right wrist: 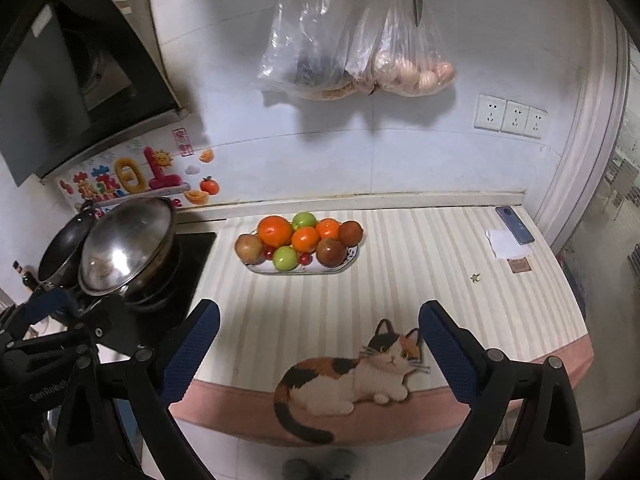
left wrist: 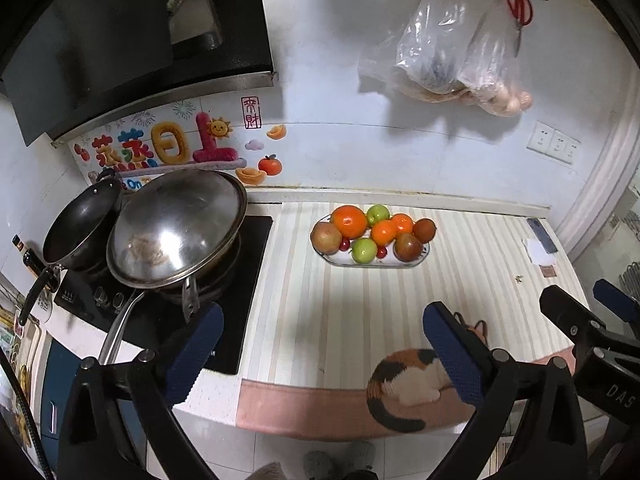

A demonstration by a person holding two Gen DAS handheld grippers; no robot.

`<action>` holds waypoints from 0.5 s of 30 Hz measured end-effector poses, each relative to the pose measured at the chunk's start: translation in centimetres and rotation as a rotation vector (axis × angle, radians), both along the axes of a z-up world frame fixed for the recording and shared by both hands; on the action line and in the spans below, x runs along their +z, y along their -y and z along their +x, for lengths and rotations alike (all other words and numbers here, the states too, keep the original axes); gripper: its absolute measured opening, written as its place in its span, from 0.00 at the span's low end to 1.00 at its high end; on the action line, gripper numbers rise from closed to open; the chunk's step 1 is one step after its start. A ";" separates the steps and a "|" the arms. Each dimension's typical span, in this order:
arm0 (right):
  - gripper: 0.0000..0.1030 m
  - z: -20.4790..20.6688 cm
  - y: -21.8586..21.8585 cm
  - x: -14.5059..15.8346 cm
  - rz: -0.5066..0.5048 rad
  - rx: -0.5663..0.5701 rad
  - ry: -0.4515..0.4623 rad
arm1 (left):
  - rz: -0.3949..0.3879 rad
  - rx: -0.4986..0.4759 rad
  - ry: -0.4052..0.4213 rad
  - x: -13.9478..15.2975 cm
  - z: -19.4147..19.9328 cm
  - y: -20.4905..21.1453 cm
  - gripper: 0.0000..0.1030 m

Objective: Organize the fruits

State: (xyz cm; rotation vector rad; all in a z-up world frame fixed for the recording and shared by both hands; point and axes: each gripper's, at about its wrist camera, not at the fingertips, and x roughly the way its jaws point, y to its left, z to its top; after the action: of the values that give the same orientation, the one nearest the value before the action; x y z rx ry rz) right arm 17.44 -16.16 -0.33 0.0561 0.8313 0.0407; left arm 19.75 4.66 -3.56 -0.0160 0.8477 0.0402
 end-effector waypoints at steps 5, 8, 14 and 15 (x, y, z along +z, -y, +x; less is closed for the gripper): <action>0.99 3.6 0.7 -2.0 -0.013 -0.006 -0.037 | 0.001 0.007 -0.038 -1.6 3.1 0.5 1.00; 0.99 5.7 1.2 -3.3 -0.016 -0.008 -0.066 | 0.010 0.009 -0.058 -2.4 4.6 1.0 1.00; 0.99 8.0 1.7 -4.7 -0.023 -0.012 -0.089 | 0.014 0.023 -0.083 -3.4 6.8 1.5 1.00; 0.99 8.4 1.8 -4.9 -0.024 -0.011 -0.093 | 0.014 0.024 -0.084 -3.4 7.0 1.6 1.00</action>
State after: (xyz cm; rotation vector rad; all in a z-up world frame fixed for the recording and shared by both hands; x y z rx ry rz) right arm 25.84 -17.95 -5.19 0.0403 0.9240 0.0180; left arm 26.74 3.02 -6.97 -0.0113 0.9314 0.0696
